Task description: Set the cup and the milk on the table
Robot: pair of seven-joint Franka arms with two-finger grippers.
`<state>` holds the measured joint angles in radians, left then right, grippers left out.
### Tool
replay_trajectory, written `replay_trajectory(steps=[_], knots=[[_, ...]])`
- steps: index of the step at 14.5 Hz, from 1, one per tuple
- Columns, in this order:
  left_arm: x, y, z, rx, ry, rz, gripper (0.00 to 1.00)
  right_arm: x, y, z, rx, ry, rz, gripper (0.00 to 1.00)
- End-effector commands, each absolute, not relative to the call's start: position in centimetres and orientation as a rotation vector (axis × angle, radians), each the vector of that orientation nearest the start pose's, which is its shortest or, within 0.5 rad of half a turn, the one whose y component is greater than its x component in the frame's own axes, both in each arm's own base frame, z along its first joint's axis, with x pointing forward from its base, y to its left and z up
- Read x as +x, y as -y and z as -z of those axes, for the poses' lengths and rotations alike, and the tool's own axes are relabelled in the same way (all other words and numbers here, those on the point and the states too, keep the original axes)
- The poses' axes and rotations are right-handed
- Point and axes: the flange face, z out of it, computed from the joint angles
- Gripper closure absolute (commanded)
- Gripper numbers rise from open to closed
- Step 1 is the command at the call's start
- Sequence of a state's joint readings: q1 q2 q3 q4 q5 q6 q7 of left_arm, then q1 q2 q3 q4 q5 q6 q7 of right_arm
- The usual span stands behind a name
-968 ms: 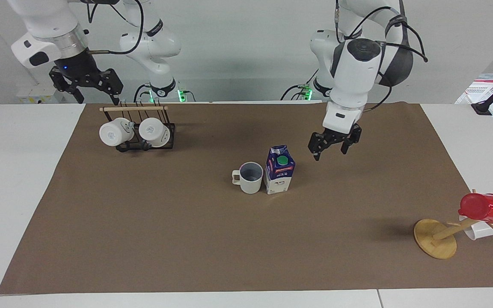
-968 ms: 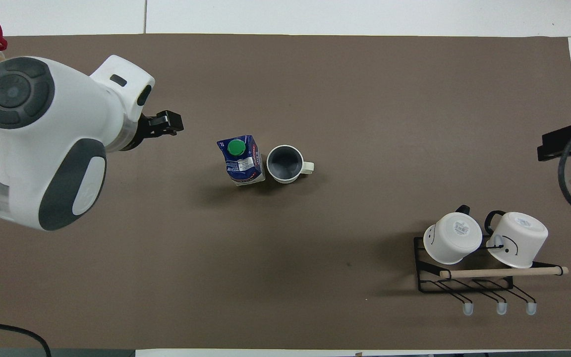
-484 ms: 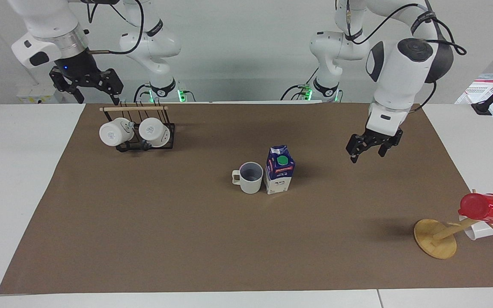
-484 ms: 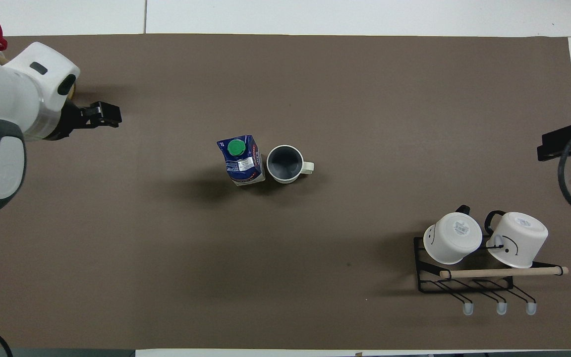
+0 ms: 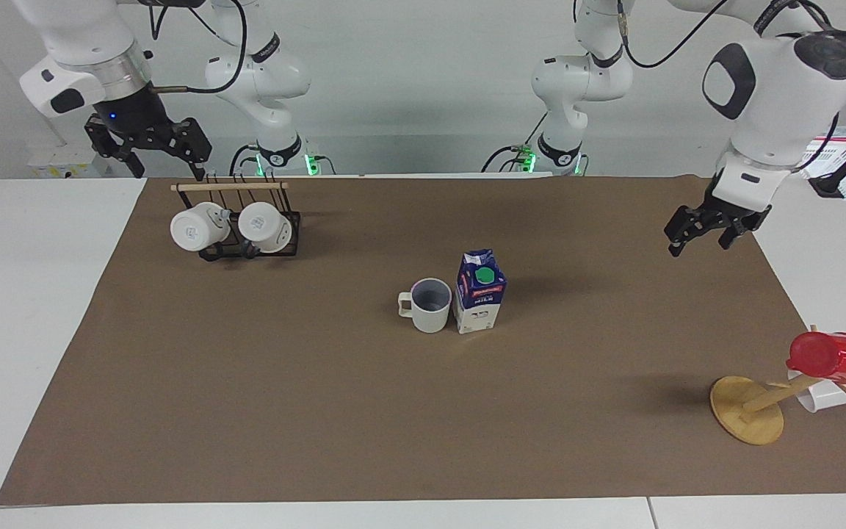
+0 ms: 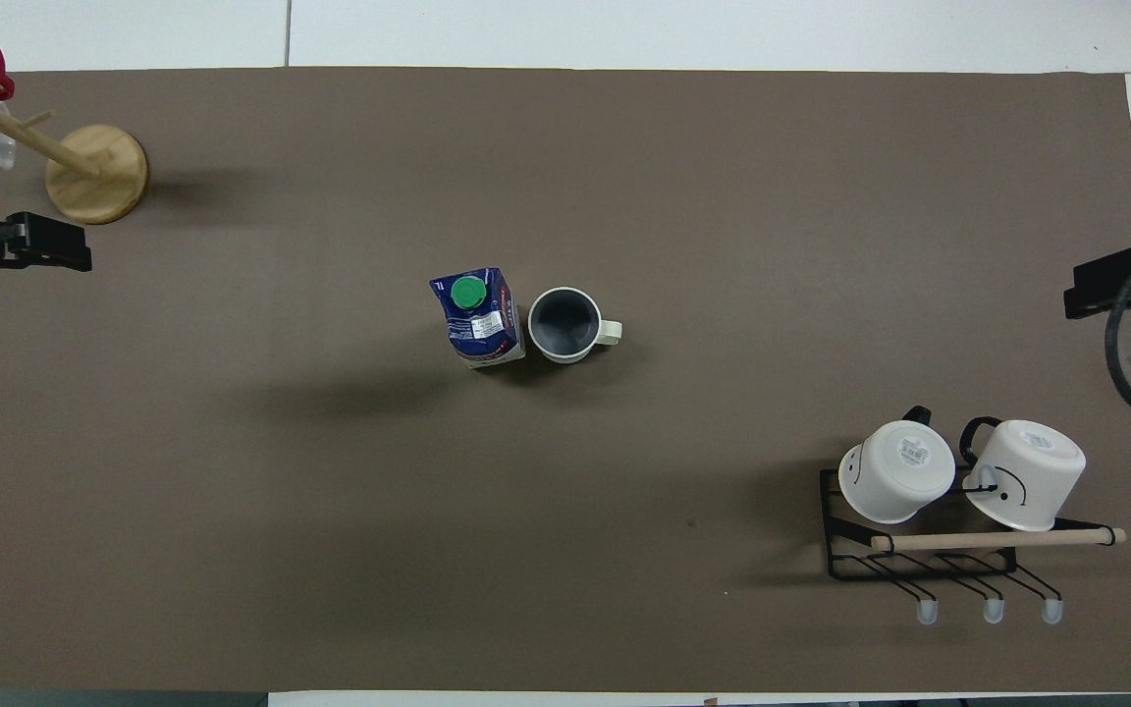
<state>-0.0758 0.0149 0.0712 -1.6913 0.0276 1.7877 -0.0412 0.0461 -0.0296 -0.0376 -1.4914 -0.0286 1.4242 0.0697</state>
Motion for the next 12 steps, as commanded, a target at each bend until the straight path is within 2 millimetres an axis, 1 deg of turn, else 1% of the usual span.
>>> replay_trajectory(steps=[1, 4, 5, 7, 9, 12], knots=[[57.3, -0.5, -60.1, -3.137, 0.033, 0.106, 0.0, 52.6, -0.1, -66.5, -3.169, -0.12, -0.047, 0.0], [57.4, -0.8, -61.3, -3.152, 0.05, 0.107, 0.0, 52.6, -0.1, -66.4, -3.171, -0.118, -0.049, 0.0], [57.3, -1.9, -61.2, -3.152, 0.079, 0.102, 0.0, 52.4, 0.0, -66.4, -3.173, -0.116, -0.071, 0.0], [57.2, -2.6, -61.3, -3.151, 0.093, 0.1, 0.0, 52.1, 0.4, -66.5, -3.173, -0.13, -0.12, 0.0], [56.9, -3.4, -61.4, -3.151, 0.11, 0.088, 0.0, 52.2, 0.4, -66.6, -3.171, -0.129, -0.108, 0.0], [56.7, -3.5, -61.3, -3.151, 0.091, 0.083, 0.0, 52.3, 0.1, -66.5, -3.166, -0.125, -0.096, 0.0]])
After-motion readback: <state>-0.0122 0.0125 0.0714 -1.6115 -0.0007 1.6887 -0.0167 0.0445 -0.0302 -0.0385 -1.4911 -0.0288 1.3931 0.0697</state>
